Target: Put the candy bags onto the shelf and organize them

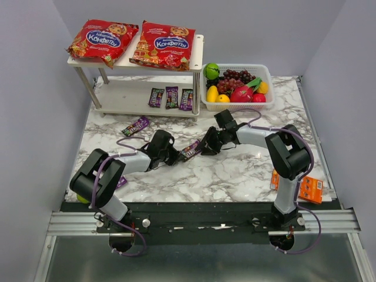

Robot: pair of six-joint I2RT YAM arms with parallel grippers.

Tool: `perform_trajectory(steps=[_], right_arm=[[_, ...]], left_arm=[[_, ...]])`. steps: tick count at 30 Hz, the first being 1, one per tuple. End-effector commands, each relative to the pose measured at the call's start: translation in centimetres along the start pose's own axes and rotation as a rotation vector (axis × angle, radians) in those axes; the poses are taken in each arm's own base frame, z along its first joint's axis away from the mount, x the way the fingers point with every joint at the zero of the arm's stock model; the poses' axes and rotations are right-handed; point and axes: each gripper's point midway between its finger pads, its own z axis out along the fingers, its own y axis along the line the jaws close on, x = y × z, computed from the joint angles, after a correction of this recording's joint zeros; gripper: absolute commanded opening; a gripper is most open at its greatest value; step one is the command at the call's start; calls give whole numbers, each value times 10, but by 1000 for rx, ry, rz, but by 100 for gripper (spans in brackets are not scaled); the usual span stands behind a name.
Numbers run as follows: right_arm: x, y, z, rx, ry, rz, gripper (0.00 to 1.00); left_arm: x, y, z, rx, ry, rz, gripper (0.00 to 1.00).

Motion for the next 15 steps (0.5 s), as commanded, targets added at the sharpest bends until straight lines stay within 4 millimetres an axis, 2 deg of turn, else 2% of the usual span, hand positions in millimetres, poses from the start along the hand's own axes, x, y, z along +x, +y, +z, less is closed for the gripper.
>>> perform_trajectory(steps=[1,5,6,7,11,12,14,15], right_arm=[[21,-70,4,229,24,-19,55],[15,-75,-11,240,-28,-74,65],[11,-68,-20,223,-61,-94,68],[8,-69,-25,221,-76,-116,73],[1,-68,-49,217,-152,-200,83],[2,-77,-52,237,-158,-208,84],[-1,-80,-64,234,-183,-242,86],[0,-91,-68,259,-193,-244,86]], left_arm=[[-14,3,-1,-34,-74,80,0],[-29,-2,-12,-37,-113,125,0],[-33,-4,-16,-26,-124,131,0],[-38,-13,-24,6,-139,135,0],[-68,-26,-48,73,-196,125,0],[-83,-25,-55,78,-212,108,0],[-96,-35,-70,116,-236,103,0],[-108,-37,-79,123,-251,98,0]])
